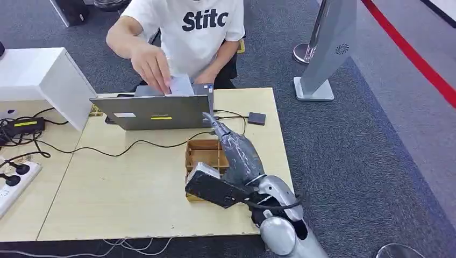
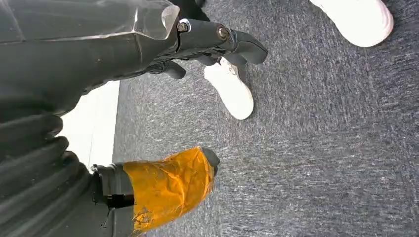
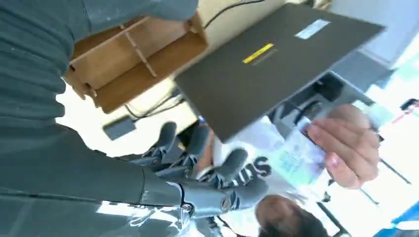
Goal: Pass the card to the sensor for recognition and then transmit it.
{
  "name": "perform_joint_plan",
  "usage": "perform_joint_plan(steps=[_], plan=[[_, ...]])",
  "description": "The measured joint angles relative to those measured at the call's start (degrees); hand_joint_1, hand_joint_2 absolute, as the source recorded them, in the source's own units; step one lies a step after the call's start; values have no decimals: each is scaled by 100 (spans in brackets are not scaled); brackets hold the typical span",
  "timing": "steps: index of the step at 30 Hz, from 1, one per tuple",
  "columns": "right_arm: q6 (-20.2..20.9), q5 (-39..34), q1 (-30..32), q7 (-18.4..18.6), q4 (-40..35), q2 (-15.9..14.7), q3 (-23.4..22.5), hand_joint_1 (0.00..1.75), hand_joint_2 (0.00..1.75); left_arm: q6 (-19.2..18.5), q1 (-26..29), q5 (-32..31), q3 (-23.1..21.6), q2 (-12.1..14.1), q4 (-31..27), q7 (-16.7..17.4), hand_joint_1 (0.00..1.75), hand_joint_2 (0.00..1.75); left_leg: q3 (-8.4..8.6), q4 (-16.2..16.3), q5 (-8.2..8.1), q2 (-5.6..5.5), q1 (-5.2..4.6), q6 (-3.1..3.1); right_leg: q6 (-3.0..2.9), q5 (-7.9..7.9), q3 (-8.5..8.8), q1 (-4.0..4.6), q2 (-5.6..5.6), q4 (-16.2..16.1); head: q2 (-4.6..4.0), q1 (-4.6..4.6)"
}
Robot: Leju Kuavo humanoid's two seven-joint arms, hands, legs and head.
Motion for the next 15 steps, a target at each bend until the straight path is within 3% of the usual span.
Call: perform_joint_plan(steps=[7,11,15], plan=[[-419,709,150,-194,-768,-443,598,0,175,2,6,55,0,-39,0,-2,0,175,1,0,1,-1,0,0,1,1,3,0,-2,0,0,0],[-758,795,524,-391,-959,-715,653,0,175,2,15,103,0,-66,0,-11,0,175,0,0,0,-4,-1,1,1,1,4,-1,-3,-1,0,0],[-798,771,747,-470,-1038,-889,655,0,175,2,15,113,2,-85,0,-11,0,175,0,0,-1,-2,-1,1,1,1,3,-1,-2,-1,0,-2]])
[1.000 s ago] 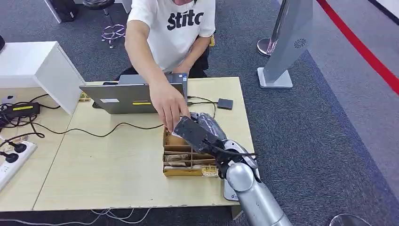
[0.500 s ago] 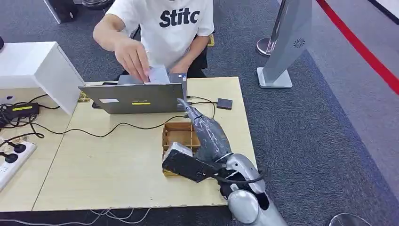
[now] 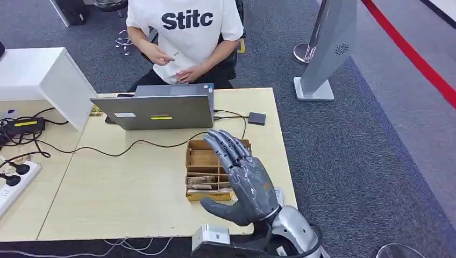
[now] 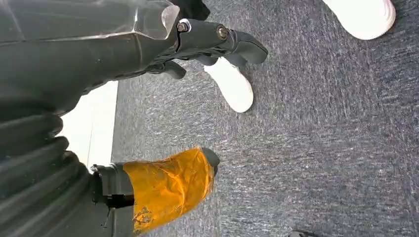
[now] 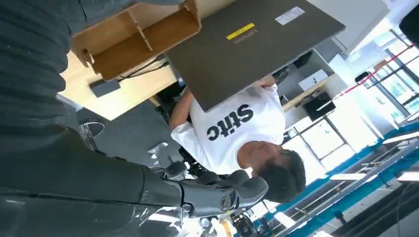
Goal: Pass the card to the sensor for recognition and then transmit it.
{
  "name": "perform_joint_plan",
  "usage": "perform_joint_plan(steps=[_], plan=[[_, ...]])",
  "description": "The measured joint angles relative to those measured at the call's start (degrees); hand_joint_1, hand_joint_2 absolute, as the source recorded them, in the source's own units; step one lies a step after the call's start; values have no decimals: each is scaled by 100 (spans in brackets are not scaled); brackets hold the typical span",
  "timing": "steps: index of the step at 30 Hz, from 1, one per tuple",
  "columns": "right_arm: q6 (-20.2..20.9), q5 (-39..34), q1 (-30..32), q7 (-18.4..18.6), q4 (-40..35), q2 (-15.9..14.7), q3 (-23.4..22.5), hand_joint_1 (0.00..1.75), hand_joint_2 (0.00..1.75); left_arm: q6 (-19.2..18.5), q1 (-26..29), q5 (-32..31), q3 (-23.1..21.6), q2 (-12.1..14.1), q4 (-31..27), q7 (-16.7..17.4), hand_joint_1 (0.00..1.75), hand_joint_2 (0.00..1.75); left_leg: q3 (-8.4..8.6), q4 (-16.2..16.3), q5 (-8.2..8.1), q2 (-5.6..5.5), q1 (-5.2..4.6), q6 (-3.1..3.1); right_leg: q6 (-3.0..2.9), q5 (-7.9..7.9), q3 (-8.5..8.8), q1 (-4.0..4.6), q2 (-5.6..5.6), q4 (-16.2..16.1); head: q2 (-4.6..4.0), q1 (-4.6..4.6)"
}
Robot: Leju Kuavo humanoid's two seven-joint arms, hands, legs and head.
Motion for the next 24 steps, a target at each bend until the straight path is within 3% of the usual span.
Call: perform_joint_plan(steps=[9,14,24], plan=[[-33,72,934,-560,90,-147,-302,0,175,0,7,39,2,-20,0,0,0,175,-2,-1,0,-3,1,0,0,-1,0,1,-5,0,0,0],[-216,1143,1084,-376,475,-206,-306,0,175,17,-7,24,2,-61,0,0,0,175,-2,-1,0,-2,0,0,0,-1,0,0,-4,0,0,2],[-487,1947,1070,-249,1484,-265,-236,0,175,24,-16,2,4,-92,0,2,0,175,0,0,1,-2,1,0,1,1,1,0,-4,0,0,0]])
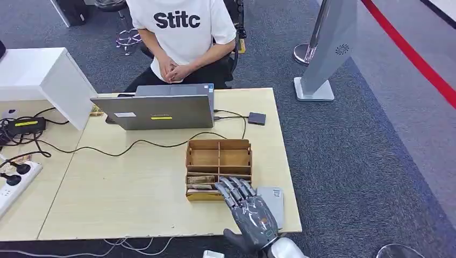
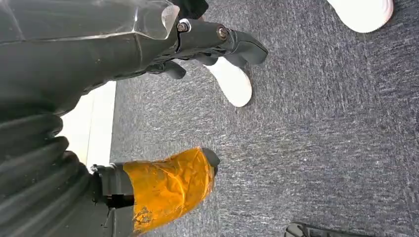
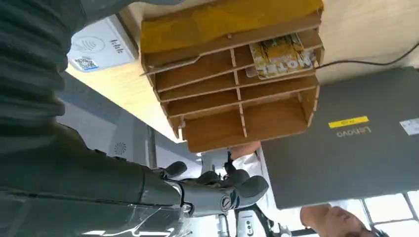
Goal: Pass the card to the sensor for recognition and then transmit it.
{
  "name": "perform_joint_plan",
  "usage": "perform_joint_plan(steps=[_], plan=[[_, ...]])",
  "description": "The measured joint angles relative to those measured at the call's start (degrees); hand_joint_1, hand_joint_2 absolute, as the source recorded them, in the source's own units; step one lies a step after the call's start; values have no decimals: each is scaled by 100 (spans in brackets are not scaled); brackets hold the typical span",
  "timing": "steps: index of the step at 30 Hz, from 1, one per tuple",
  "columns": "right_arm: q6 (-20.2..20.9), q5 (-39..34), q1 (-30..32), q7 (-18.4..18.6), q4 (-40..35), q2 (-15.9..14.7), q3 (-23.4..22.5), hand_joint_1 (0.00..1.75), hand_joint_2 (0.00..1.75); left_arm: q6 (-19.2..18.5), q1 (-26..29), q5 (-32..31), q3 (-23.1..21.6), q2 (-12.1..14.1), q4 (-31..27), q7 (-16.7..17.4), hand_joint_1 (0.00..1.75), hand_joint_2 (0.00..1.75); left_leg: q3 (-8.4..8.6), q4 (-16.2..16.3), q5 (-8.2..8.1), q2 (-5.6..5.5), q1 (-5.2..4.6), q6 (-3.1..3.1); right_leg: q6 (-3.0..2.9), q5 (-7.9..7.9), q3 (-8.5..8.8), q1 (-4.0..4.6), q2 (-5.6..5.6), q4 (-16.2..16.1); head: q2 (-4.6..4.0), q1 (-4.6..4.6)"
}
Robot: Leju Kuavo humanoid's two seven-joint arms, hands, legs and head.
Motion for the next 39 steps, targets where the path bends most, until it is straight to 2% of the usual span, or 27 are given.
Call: perform_joint_plan(steps=[5,11,17,19,24,39], plan=[[-7,13,-12,2,164,-11,4,0,175,0,-2,0,0,-2,0,-2,0,175,0,0,0,0,0,0,0,0,0,0,0,0,0,0],[-223,833,-226,332,565,-11,2,0,175,0,-12,-26,-2,-2,0,-2,0,175,0,0,0,1,0,0,1,0,0,0,1,0,0,2],[-334,1060,-585,505,1194,99,-103,0,175,-4,-14,-85,-2,-2,0,-4,0,175,2,0,2,3,0,0,0,4,1,0,3,0,0,0],[-334,1015,-728,592,1381,177,-179,0,175,-9,-15,-103,-2,-2,0,-22,0,175,2,0,2,2,0,0,0,4,0,0,2,0,0,2],[-321,627,-877,540,1600,367,-435,0,175,-9,-15,-118,-2,0,0,-22,0,175,2,0,2,1,0,0,0,3,0,0,2,1,0,0],[-199,446,-854,527,1622,531,-710,0,175,-11,-14,-118,-2,0,0,13,0,175,1,0,2,1,0,0,0,3,0,0,3,1,0,0]])
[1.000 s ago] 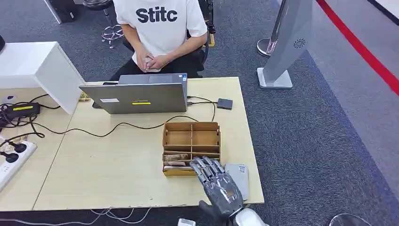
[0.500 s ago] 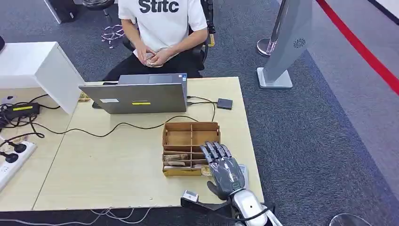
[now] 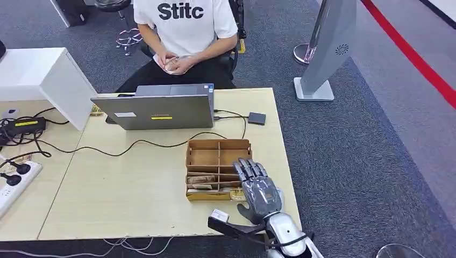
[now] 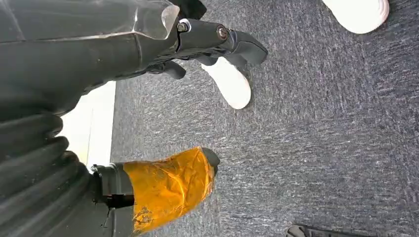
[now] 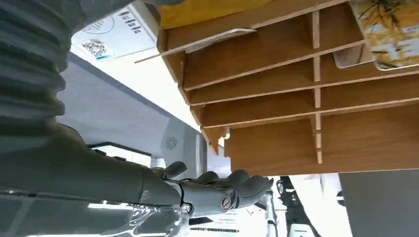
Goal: Pass the card to the sensor for recognition and then transmit it.
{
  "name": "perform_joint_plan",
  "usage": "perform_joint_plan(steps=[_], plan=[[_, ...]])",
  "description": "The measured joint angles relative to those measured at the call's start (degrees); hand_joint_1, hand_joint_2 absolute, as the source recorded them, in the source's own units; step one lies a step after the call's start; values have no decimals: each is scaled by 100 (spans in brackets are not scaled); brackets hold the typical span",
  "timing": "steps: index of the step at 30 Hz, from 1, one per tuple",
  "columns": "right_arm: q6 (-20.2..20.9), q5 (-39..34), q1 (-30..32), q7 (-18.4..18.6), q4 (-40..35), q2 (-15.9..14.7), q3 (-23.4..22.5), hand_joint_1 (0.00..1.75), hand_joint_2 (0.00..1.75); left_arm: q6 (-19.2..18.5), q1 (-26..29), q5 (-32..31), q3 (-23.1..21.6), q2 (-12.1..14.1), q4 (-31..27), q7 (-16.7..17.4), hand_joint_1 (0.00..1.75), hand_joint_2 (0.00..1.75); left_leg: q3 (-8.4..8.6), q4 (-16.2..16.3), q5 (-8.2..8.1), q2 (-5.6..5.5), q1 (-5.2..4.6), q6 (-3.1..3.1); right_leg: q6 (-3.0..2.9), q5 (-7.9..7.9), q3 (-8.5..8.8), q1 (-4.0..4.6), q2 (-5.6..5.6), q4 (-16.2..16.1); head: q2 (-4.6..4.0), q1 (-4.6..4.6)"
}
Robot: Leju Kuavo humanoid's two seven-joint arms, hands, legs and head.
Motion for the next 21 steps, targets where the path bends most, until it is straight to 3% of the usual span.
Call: perform_joint_plan(steps=[12,13,21], plan=[[0,0,3,0,17,33,-35,0,175,2,0,0,0,0,0,0,0,175,0,0,0,0,0,0,0,-1,-1,0,0,0,0,2],[-2,0,5,0,22,33,-44,175,175,2,0,0,0,0,0,2,0,175,0,0,0,0,0,0,0,-1,0,0,0,0,0,0],[-20,-17,35,-129,184,39,-90,175,175,7,0,0,0,0,0,2,0,175,0,0,0,0,0,0,0,0,0,0,0,0,0,0]])
